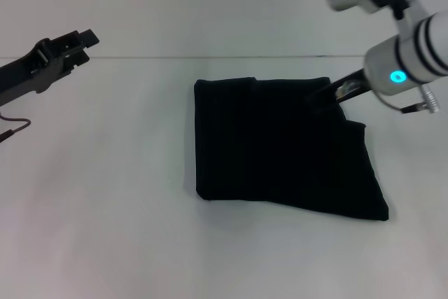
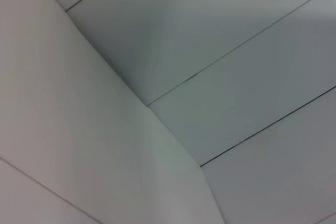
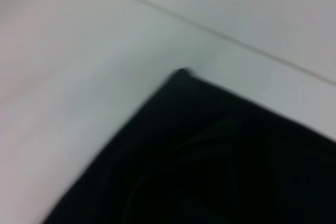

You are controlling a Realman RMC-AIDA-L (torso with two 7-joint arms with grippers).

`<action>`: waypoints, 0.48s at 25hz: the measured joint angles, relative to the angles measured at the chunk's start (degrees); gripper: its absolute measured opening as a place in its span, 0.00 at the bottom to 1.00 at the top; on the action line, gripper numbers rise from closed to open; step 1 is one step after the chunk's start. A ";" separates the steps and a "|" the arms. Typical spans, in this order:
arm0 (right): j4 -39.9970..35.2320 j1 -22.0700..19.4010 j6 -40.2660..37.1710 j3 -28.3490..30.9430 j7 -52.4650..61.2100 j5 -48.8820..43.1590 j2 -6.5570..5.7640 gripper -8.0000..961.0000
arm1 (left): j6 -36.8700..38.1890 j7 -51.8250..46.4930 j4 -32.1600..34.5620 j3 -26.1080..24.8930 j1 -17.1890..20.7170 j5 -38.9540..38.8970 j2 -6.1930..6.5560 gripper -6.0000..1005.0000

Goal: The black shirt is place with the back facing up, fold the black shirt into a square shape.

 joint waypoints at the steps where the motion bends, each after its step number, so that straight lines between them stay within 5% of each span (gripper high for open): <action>1: -1.30 -0.80 0.00 0.42 1.28 -1.04 -0.10 0.02 | 0.05 0.00 0.00 0.00 0.06 -0.11 0.00 0.54; 12: -0.66 -3.12 3.62 7.27 3.43 -3.49 -0.26 0.02 | -0.07 0.16 0.01 -0.09 -0.03 -0.21 0.00 0.54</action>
